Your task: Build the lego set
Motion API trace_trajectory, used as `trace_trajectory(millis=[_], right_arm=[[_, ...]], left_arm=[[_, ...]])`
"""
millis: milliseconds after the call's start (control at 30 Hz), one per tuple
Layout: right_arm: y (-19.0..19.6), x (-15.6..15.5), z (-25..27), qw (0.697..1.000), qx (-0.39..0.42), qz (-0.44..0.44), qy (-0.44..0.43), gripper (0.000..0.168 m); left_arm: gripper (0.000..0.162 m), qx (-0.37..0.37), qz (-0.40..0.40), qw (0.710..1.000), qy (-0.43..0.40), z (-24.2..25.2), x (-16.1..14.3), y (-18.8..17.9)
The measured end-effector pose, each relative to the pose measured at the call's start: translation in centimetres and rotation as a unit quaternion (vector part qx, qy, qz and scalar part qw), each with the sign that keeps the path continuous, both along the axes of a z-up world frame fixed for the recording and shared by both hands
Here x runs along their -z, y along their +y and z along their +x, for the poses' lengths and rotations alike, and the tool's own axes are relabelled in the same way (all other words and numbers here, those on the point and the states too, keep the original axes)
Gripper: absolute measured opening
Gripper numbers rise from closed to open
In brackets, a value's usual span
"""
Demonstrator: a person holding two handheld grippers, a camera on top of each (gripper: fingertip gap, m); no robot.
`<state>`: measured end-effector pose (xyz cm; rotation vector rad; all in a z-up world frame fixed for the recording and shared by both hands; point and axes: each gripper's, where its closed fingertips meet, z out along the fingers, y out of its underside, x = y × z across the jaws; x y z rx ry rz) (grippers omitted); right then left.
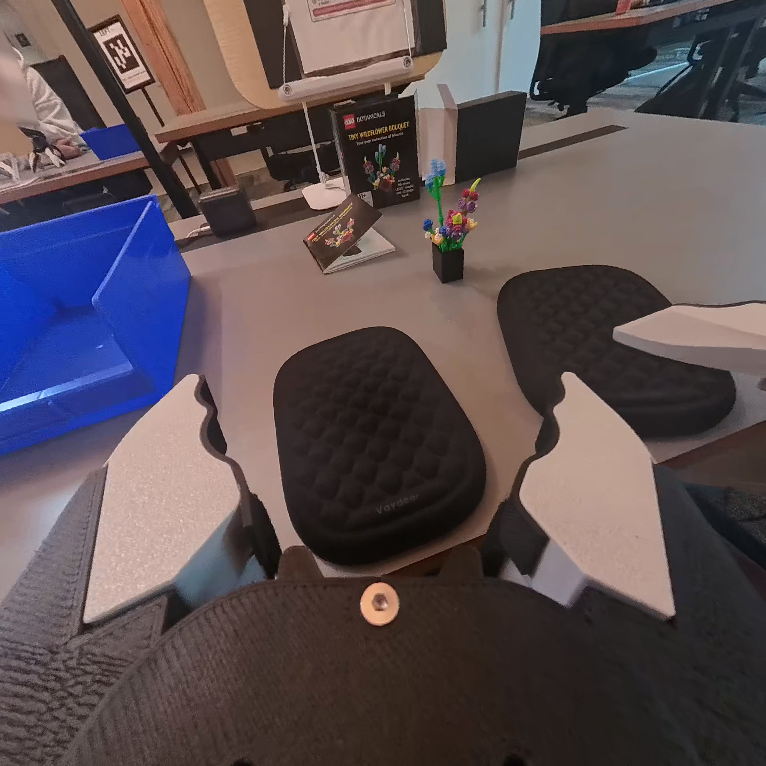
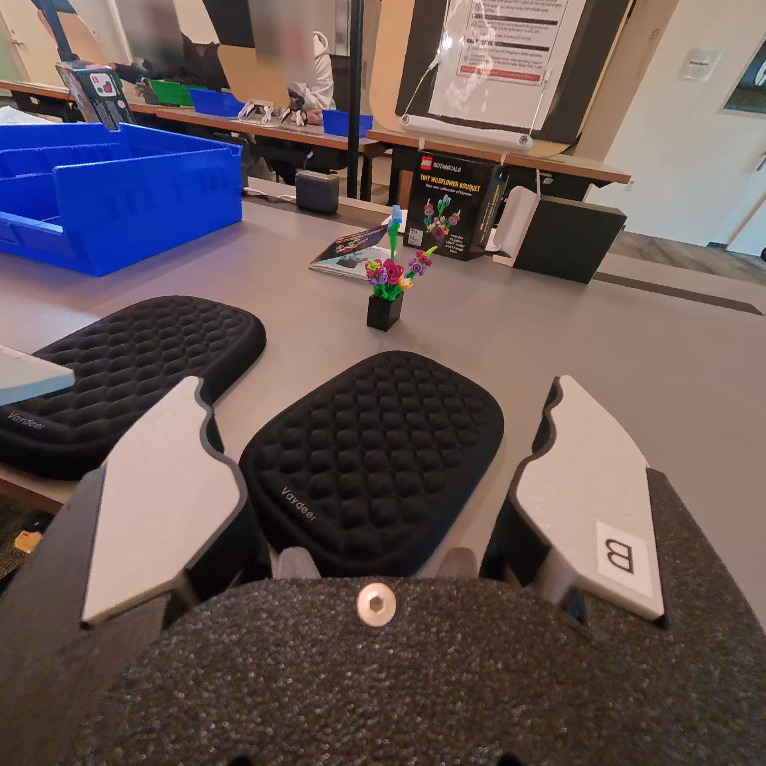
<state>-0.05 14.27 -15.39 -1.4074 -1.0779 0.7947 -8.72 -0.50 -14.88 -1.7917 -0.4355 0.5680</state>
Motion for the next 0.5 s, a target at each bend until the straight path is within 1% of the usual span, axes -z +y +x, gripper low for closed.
trace_trajectory(millis=[100, 200, 333, 433, 500], right_arm=[[-0.1, -0.1, 0.0, 1.000, -0.002, 0.005, -0.006, 0.144], [-0.1, 0.0, 0.1, 1.000, -0.007, -0.008, -0.014, 0.145], [0.2, 0.0, 0.2, 0.999, -0.014, -0.019, -0.026, 0.146], [0.6, 0.0, 0.4, 0.999, -0.013, -0.021, -0.032, 0.146], [0.9, 0.0, 0.4, 0.999, -0.012, -0.022, -0.032, 0.146]], left_arm=[[0.145, 0.004, 0.000, 1.000, 0.005, 0.2, -0.2, 0.0], [0.145, -0.012, -0.002, 1.000, 0.008, -1.9, -1.2, -1.2], [0.145, -0.047, -0.011, 0.999, -0.014, -8.2, -3.6, -4.4], [0.145, -0.043, -0.016, 0.996, -0.078, -12.8, -4.3, -6.1], [0.146, -0.064, -0.027, 0.992, -0.107, -16.4, -4.4, -7.6]])
